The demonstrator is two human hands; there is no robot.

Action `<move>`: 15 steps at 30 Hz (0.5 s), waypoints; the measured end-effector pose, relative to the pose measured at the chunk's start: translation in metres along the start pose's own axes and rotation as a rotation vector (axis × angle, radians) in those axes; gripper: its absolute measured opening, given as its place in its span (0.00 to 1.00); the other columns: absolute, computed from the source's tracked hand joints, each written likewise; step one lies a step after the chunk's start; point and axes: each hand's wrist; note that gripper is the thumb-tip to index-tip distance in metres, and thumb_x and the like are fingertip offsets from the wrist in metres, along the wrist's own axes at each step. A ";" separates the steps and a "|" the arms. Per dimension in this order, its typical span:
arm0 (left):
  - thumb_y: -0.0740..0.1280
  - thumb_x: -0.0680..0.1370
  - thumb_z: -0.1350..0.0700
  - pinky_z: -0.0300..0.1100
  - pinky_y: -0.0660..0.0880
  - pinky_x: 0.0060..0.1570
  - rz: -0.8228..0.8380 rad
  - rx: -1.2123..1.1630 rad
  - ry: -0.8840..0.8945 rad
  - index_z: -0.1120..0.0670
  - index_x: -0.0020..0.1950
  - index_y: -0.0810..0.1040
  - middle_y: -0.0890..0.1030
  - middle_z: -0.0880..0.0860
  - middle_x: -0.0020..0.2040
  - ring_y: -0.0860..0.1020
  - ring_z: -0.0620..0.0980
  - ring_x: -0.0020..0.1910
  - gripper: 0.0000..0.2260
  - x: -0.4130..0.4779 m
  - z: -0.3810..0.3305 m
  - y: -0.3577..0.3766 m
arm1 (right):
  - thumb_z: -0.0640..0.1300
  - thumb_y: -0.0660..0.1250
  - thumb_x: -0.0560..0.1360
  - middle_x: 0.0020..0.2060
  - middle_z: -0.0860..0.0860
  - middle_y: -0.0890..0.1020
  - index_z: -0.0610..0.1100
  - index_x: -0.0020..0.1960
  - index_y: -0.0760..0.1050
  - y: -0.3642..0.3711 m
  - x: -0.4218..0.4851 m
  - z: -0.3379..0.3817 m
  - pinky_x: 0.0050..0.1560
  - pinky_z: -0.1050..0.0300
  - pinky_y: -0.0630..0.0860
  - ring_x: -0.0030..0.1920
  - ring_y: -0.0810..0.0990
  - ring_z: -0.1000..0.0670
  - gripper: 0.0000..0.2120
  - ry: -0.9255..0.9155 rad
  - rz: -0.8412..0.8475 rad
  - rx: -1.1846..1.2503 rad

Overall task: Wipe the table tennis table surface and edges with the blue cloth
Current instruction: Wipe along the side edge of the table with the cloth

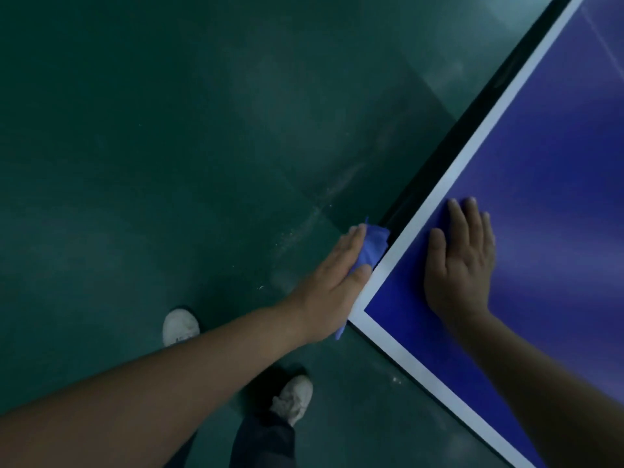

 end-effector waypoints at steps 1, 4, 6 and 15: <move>0.53 0.84 0.45 0.21 0.42 0.69 0.017 0.034 0.027 0.45 0.82 0.46 0.48 0.39 0.81 0.45 0.30 0.77 0.28 0.016 -0.006 0.001 | 0.60 0.47 0.81 0.81 0.51 0.54 0.50 0.80 0.57 0.001 0.000 -0.001 0.80 0.44 0.47 0.81 0.48 0.48 0.30 0.001 -0.011 0.002; 0.54 0.87 0.54 0.24 0.42 0.70 0.030 0.106 0.080 0.52 0.82 0.47 0.48 0.48 0.83 0.47 0.40 0.80 0.26 0.078 -0.033 0.004 | 0.60 0.48 0.82 0.81 0.51 0.55 0.50 0.80 0.58 0.003 0.004 -0.001 0.80 0.43 0.48 0.81 0.48 0.48 0.30 0.005 -0.020 0.001; 0.55 0.87 0.56 0.33 0.45 0.75 0.003 0.088 0.089 0.54 0.82 0.52 0.51 0.51 0.83 0.50 0.45 0.81 0.24 0.113 -0.050 0.004 | 0.59 0.48 0.82 0.81 0.51 0.55 0.49 0.80 0.58 0.002 0.004 0.001 0.79 0.43 0.48 0.81 0.49 0.47 0.30 -0.001 -0.012 -0.007; 0.54 0.83 0.44 0.26 0.46 0.72 0.044 0.029 0.099 0.35 0.77 0.51 0.49 0.39 0.82 0.47 0.32 0.78 0.24 -0.006 0.003 -0.013 | 0.62 0.47 0.79 0.82 0.48 0.48 0.49 0.82 0.50 0.003 0.003 0.012 0.79 0.40 0.41 0.81 0.44 0.43 0.34 0.122 0.020 -0.036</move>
Point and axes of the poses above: each hand's wrist, its own x-axis towards the middle knuckle, its own y-axis out of the palm, z = x × y
